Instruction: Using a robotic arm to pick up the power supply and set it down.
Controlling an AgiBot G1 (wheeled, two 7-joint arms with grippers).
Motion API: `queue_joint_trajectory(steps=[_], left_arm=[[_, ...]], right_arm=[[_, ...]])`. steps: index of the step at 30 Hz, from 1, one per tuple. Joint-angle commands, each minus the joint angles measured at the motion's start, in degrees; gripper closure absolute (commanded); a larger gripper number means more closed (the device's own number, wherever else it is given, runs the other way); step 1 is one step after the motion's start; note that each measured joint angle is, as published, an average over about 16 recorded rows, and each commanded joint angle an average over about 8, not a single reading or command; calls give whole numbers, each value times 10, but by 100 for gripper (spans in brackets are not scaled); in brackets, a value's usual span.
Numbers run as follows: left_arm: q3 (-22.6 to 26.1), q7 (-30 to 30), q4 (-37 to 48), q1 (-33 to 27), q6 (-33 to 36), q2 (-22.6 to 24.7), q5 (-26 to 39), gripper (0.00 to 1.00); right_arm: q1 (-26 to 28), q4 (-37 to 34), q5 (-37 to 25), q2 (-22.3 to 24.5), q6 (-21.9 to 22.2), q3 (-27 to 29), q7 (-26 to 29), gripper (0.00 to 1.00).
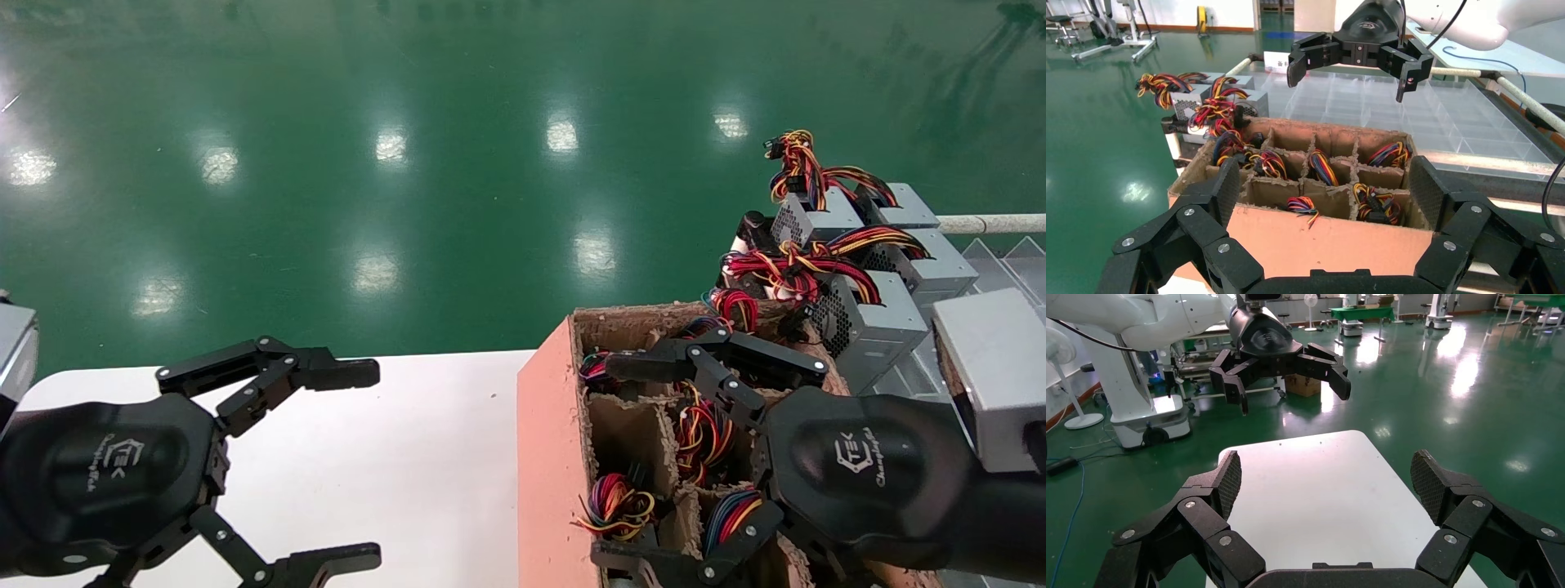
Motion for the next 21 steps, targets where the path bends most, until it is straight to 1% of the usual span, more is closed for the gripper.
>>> queue_joint_trajectory(steps=[1, 4, 6, 12, 17, 21], left_arm=[[0, 0, 0, 0, 0, 0, 0, 100], [0, 0, 0, 0, 0, 0, 0, 100], [0, 0, 0, 0, 0, 0, 0, 100], [0, 0, 0, 0, 0, 0, 0, 100], [0, 0, 0, 0, 0, 0, 0, 100], [0, 0, 0, 0, 0, 0, 0, 100]], right_arm=[[0, 0, 1, 0, 0, 0, 1, 0], [0, 1, -6, 2, 1, -1, -2, 0], [2, 4, -22, 5, 9, -3, -7, 0], [11, 26, -102, 8, 57, -16, -21, 0], [33, 31, -165, -16, 95, -36, -25, 0], [61, 10, -206, -48, 112, -56, -22, 0]])
